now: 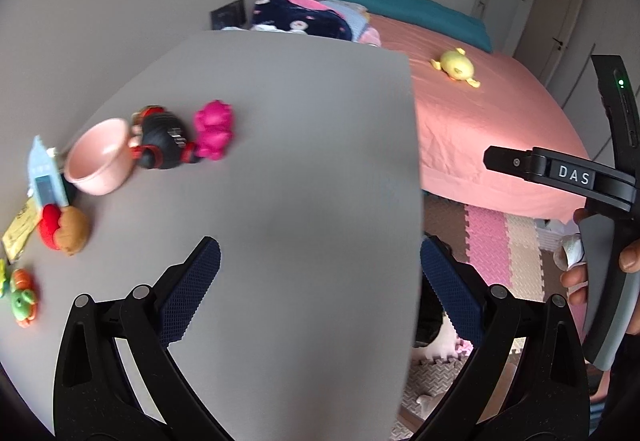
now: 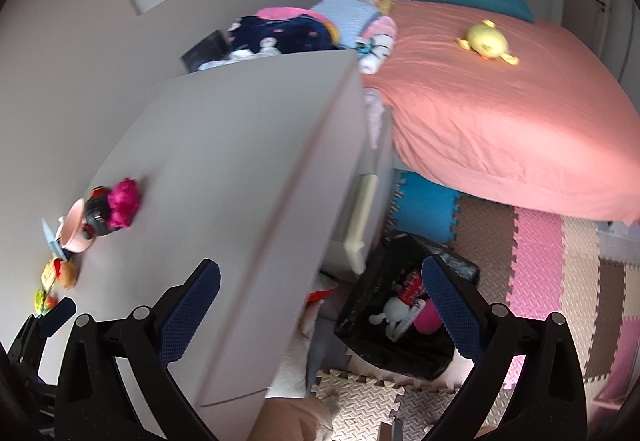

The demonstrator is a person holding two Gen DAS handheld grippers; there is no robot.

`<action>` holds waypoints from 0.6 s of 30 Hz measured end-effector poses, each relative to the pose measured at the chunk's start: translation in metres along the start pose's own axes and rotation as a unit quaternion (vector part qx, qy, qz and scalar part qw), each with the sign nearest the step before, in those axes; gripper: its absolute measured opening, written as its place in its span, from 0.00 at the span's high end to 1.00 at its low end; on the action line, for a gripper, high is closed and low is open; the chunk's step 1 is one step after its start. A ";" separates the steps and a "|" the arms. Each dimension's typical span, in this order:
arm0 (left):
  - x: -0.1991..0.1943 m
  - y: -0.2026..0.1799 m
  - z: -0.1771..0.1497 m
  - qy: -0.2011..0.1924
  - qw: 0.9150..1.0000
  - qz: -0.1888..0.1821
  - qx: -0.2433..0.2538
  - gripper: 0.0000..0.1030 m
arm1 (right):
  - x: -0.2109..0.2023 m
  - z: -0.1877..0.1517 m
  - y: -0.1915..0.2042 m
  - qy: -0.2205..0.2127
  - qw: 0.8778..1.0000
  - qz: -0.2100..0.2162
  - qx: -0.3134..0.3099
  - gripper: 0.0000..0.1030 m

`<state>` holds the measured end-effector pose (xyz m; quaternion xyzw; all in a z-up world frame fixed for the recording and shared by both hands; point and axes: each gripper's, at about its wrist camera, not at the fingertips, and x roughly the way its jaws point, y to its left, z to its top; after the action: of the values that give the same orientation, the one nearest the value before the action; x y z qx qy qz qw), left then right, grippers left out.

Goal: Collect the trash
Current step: 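Move both tools back over the table toward the remaining toys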

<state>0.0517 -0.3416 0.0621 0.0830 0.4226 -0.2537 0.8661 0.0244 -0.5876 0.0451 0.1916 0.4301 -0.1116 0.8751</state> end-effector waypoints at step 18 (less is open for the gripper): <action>-0.068 0.179 -0.040 -0.019 0.984 0.121 -0.126 0.06 | 0.016 -0.021 0.174 0.028 0.990 0.072 -0.121 0.02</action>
<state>0.0805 -0.1482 0.0764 0.0185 0.4217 -0.0933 0.9017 0.0817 -0.4217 0.0628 0.1177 0.4496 0.0099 0.8854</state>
